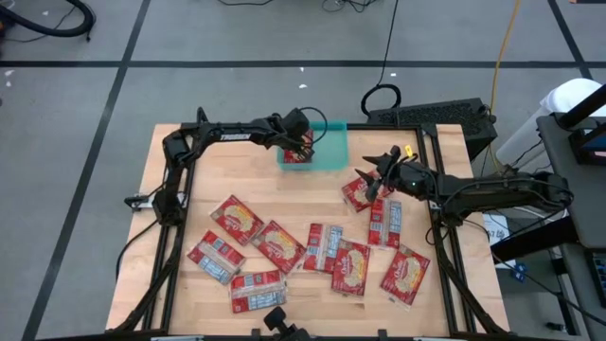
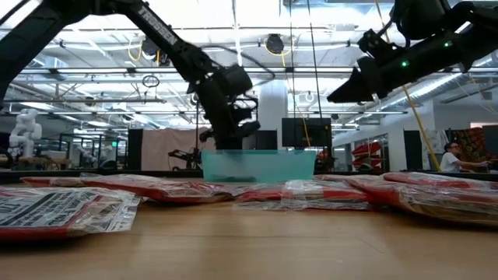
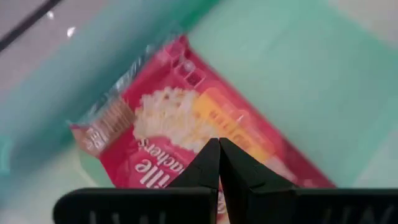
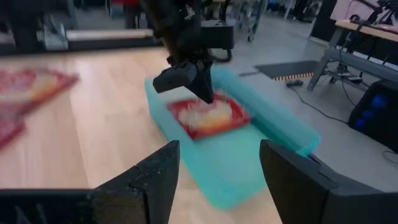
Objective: Sort popcorn bags into baskets
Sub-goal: Put the red popcorn bag into the blue bin
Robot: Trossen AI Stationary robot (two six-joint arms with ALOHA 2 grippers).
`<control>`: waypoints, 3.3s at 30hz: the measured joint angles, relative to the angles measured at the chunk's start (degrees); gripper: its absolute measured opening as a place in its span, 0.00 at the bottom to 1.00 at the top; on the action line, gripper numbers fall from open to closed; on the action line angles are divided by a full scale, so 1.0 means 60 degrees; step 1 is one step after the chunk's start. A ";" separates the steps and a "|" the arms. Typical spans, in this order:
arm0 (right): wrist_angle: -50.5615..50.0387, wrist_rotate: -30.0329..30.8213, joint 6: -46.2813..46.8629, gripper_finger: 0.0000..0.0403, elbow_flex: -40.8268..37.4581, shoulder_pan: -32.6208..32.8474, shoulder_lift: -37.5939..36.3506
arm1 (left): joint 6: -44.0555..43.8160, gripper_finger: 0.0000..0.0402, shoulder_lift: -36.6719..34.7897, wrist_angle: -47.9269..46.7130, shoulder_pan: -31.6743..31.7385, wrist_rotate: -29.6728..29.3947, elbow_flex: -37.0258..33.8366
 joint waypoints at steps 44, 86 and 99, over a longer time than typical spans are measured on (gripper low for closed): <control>-0.6648 -0.5526 -0.1517 0.11 1.1721 -0.3651 1.0867 | -0.1306 0.03 -0.6040 0.6418 -0.1118 -0.2516 -0.8017; -0.8269 -0.5536 -0.2097 0.00 1.1923 -0.3519 0.9971 | -0.0581 0.01 -0.4551 0.9417 -0.0983 -0.1266 -0.8018; -1.0192 -0.4275 0.0793 0.00 0.7917 -0.0421 0.4735 | 0.0334 0.04 -0.6334 0.8390 -0.2603 -0.1293 -0.8011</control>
